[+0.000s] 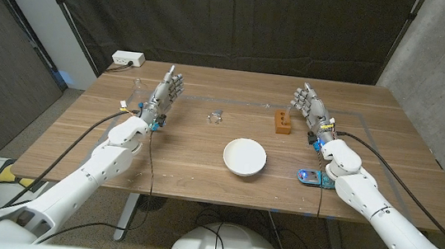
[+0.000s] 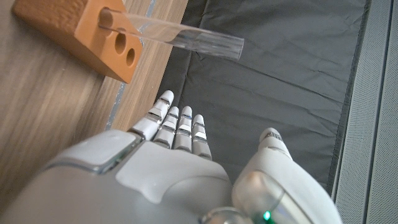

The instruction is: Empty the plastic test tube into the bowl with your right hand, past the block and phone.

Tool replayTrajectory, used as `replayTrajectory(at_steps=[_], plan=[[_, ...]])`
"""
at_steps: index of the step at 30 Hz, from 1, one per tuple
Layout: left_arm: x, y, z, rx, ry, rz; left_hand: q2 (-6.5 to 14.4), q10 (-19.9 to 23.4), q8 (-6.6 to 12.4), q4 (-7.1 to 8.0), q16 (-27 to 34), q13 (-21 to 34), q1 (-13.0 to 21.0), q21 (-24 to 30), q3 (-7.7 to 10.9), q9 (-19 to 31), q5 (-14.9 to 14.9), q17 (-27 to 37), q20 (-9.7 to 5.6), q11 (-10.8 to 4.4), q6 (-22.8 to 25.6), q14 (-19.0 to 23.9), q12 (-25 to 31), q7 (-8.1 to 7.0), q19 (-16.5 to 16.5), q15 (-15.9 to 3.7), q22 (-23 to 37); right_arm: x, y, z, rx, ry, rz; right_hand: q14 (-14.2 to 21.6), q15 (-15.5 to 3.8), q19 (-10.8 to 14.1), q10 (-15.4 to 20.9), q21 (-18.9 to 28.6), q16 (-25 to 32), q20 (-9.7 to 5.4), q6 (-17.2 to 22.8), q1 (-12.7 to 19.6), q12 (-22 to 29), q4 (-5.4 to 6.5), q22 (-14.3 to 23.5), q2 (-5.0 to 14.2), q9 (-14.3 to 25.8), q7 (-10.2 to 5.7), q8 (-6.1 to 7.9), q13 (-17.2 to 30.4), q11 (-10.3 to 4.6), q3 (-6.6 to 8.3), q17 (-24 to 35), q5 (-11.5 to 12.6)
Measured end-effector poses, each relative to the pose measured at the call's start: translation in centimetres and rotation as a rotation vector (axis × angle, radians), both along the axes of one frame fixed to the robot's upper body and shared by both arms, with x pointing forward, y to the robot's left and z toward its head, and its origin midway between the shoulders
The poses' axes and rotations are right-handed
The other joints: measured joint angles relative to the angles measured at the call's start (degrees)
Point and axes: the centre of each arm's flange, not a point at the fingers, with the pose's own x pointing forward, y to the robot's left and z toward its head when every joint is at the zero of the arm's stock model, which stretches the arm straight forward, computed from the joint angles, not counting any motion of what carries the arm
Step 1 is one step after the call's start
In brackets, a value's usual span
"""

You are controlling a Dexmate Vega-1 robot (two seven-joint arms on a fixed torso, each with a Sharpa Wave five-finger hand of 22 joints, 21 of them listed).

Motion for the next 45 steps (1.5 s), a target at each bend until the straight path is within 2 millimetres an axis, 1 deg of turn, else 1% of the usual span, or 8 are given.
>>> replayTrajectory(at_steps=[6, 12, 24, 26, 34, 38, 41, 45], plan=[[-0.8, -0.1, 0.3, 0.018, -0.017, -0.005, 0.1, 0.2, 0.0, 0.0, 0.4, 0.0, 0.1, 0.1, 0.0, 0.0, 0.0, 0.0, -0.21, 0.22, 0.0, 0.2, 0.0, 0.0, 0.2, 0.22, 0.0, -0.9, -0.3, 0.4, -0.018, -0.041, -0.026, 0.4, -0.03, 0.0, 0.4, 0.0, 0.0, 0.0, 0.5, 0.2, 0.0, -0.24, 0.0, 0.21, 0.0, -0.12, 0.0, 0.0, -0.24, -0.26, 0.0, 0.0], [-0.9, -0.7, 0.5, 0.033, -0.021, -0.013, 0.4, 0.7, 0.0, 0.0, 0.4, 0.0, 0.4, 0.4, 0.0, 0.0, 0.0, 0.0, -0.21, -0.06, 0.6, 0.2, 0.0, 0.0, 0.2, 0.22, 0.0, -1.8, -0.8, 0.3, -0.026, -0.063, -0.037, 1.6, -1.21, 2.0, 1.4, 0.3, 0.2, 0.09, 1.0, 1.2, 0.4, -0.71, 0.0, 1.22, 0.0, -0.41, 0.0, 0.0, -1.26, 0.21, 0.0, 0.4], [-0.9, -2.4, 0.5, 0.023, -0.016, -0.029, 0.8, 1.2, 0.0, 0.0, 0.4, 0.0, 0.8, 0.4, 0.0, 0.0, 0.0, 0.0, -0.29, 0.03, 1.0, 1.0, 0.0, 0.26, 0.8, 0.5, 0.0, -4.0, -2.1, -0.8, -0.052, -0.081, -0.08, 2.6, -1.52, 2.7, 2.0, 0.5, 0.2, 0.02, 1.3, 2.6, 0.4, -1.42, 0.0, 1.27, 0.0, -0.72, 0.0, 0.0, -1.28, 0.93, 0.0, 0.4], [-0.9, -2.6, 0.5, 0.022, -0.014, -0.03, 0.8, 1.2, 0.0, 0.0, 0.4, 0.0, 0.8, 0.4, 0.0, 0.0, 0.0, 0.0, -0.29, 0.03, 1.2, 1.4, 0.0, 0.0, 0.8, 0.31, 0.0, -4.4, -2.3, -1.1, -0.061, -0.083, -0.088, 2.7, -1.63, 2.7, 2.5, 0.5, 0.2, 0.02, 1.5, 2.9, 0.4, -1.91, 0.0, 1.03, 0.0, -0.92, 0.0, 0.0, -1.56, 0.79, 0.0, 0.4], [-0.9, -2.9, 0.5, 0.021, -0.005, -0.028, 1.4, 1.8, 0.0, 0.0, 0.4, 0.0, 0.2, 0.4, 0.0, 0.0, 0.0, 0.0, -0.28, 0.24, 1.4, 1.4, 0.0, 0.2, 0.7, 0.31, 0.0, -5.4, -2.5, -1.8, -0.079, -0.094, -0.103, 3.7, -2.05, 3.6, 3.5, 0.5, 0.2, 0.11, 2.1, 3.9, 0.7, -2.72, 0.0, -0.01, 0.0, -1.54, 0.4, 0.0, -1.95, 0.28, 0.0, 0.4], [-1.0, -3.2, 0.7, 0.027, -0.005, -0.031, 1.4, 1.8, 0.0, 0.0, 0.4, 0.0, 0.2, 0.4, 0.0, 0.0, 0.0, 0.0, -0.28, 0.24, 1.4, 1.4, 0.0, 0.2, 0.7, 0.31, 0.0, -5.9, -2.4, -2.0, -0.091, -0.113, -0.119, 4.5, -2.46, 4.1, 4.0, 0.5, 0.3, 0.0, 2.7, 4.9, 0.9, -3.2, 0.0, -0.98, 0.0, -1.85, 0.54, 0.0, -2.16, 0.44, 0.0, 0.4], [-1.0, -3.3, 0.7, 0.033, 0.0, -0.031, 1.4, 1.8, 0.0, 0.0, 0.4, 0.0, 0.2, 0.4, 0.0, 0.0, 0.0, 0.0, -0.28, 0.24, 1.4, 1.4, 0.0, 0.2, 0.7, 0.32, 0.0, -6.3, -2.4, -2.2, -0.1, -0.125, -0.137, 5.0, -2.78, 4.7, 4.8, 0.5, 0.4, 0.02, 3.4, 5.6, 0.9, -3.88, 0.0, -1.67, 0.0, -2.16, 0.74, 0.0, -2.63, 0.54, 0.0, 0.7], [-1.0, -3.4, 0.7, 0.038, 0.006, -0.032, 1.2, 1.8, 0.21, 0.0, 0.4, 0.0, 0.8, 0.4, 0.0, 0.0, 0.0, 0.0, -0.28, 0.24, 1.9, 1.4, 0.0, 0.2, 0.7, 0.31, 0.0, -6.7, -2.3, -2.6, -0.107, -0.129, -0.154, 5.3, -3.08, 4.7, 6.2, 0.2, 0.4, 0.02, 4.0, 8.2, 1.3, -4.98, 0.0, -2.67, 0.0, -2.75, 0.84, 0.0, -3.44, 0.68, 0.0, 1.5]])
